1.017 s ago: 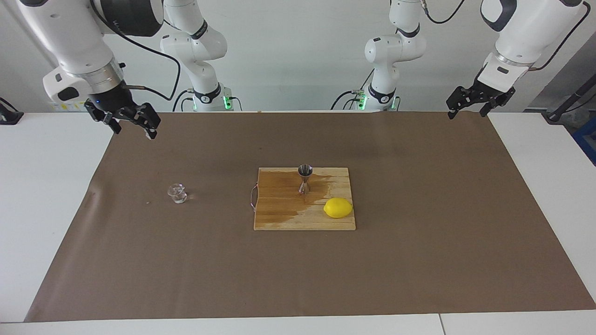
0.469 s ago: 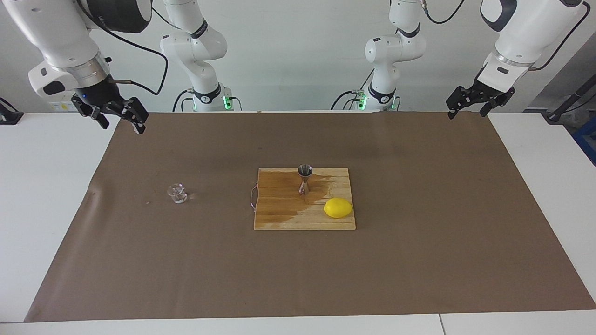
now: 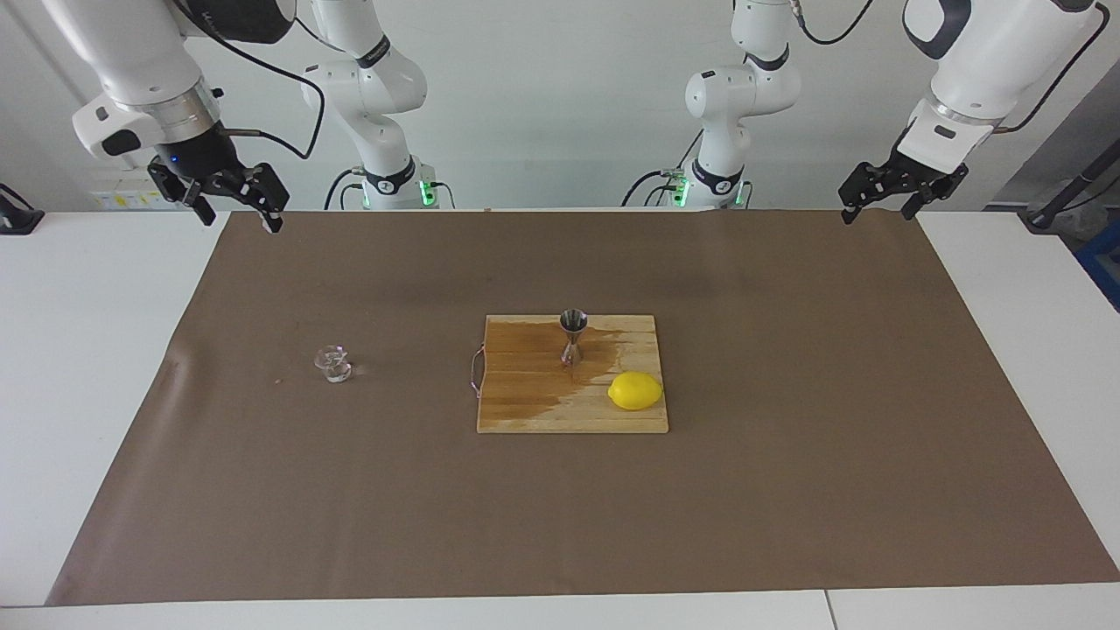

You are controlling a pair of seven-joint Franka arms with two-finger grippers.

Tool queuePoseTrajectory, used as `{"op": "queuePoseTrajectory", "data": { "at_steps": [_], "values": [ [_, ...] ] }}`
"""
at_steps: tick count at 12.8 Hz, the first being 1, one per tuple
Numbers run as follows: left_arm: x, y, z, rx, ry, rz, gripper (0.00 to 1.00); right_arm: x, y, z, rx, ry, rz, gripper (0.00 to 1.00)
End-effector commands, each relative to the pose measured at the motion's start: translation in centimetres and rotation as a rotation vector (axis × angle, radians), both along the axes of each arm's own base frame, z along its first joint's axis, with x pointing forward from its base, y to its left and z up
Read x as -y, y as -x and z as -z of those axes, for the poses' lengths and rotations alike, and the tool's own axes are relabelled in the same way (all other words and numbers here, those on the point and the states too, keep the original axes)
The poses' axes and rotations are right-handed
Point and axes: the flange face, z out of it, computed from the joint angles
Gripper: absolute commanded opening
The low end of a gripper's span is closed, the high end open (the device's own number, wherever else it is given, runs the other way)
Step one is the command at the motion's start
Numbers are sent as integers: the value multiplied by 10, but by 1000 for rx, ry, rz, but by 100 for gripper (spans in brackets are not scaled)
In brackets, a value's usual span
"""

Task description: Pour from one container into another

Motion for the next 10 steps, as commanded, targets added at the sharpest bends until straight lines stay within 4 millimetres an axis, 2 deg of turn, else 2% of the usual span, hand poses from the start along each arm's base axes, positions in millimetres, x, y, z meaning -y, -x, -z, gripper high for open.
{"op": "queuePoseTrajectory", "data": {
  "at_steps": [1, 2, 4, 9, 10],
  "values": [
    [0, 4, -5, 15, -12, 4, 100, 3, -14, -6, 30, 34, -13, 100],
    [10, 5, -4, 10, -14, 25, 100, 3, -24, -13, 36, 40, -11, 100],
    [35, 6, -5, 11, -13, 65, 100, 0, -29, -13, 37, 39, -4, 100],
    [65, 6, -8, 26, -12, 117, 100, -5, -29, -6, 18, 28, -5, 100],
    [66, 5, -8, 34, -11, 119, 100, -6, -29, -4, 16, 19, 13, 100]
  ]
}}
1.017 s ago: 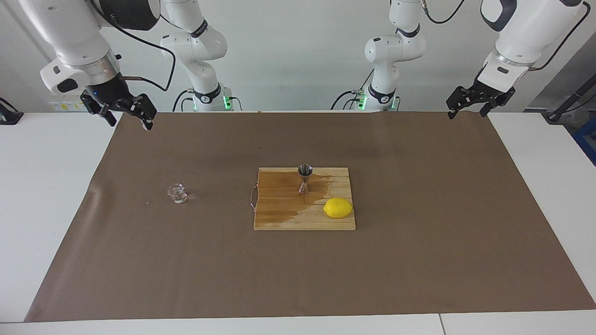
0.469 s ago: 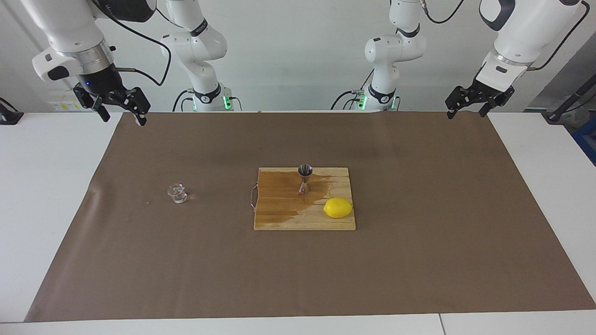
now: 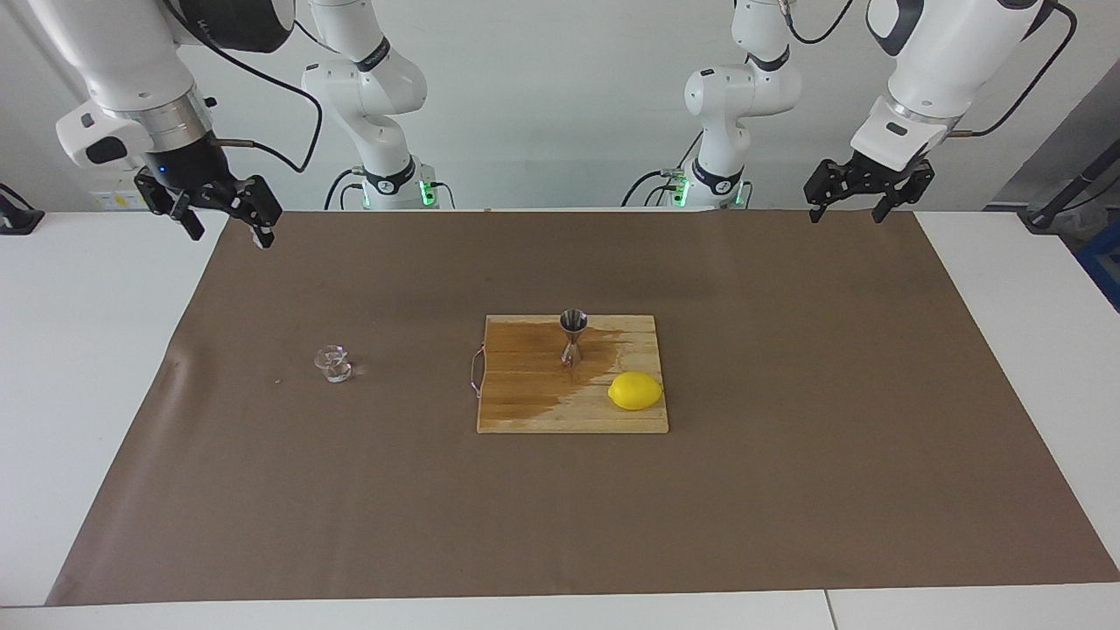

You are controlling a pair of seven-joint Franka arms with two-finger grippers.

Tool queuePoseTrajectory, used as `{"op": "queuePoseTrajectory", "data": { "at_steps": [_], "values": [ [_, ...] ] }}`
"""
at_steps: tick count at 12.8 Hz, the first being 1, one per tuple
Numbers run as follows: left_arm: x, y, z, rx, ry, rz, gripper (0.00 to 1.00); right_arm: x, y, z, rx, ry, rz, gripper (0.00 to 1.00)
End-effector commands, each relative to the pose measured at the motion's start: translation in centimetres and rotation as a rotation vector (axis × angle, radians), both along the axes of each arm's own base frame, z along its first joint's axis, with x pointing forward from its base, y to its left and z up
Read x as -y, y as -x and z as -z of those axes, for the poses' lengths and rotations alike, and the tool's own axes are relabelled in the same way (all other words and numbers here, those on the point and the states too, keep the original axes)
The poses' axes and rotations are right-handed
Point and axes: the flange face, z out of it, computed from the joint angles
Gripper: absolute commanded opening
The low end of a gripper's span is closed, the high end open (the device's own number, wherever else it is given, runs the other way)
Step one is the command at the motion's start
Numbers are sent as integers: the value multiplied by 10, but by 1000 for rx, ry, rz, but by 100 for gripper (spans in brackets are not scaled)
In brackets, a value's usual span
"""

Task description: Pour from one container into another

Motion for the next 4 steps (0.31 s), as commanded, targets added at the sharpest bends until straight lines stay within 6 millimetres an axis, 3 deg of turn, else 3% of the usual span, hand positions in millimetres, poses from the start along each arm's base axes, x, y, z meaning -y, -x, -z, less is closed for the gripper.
{"op": "queuePoseTrajectory", "data": {
  "at_steps": [1, 4],
  "values": [
    [5, 0, -8, 46, -5, 3, 100, -1, -4, 4, -9, -3, 57, 100],
    [-4, -5, -9, 78, -2, -14, 100, -5, -4, 5, -13, -13, 64, 100]
  ]
}}
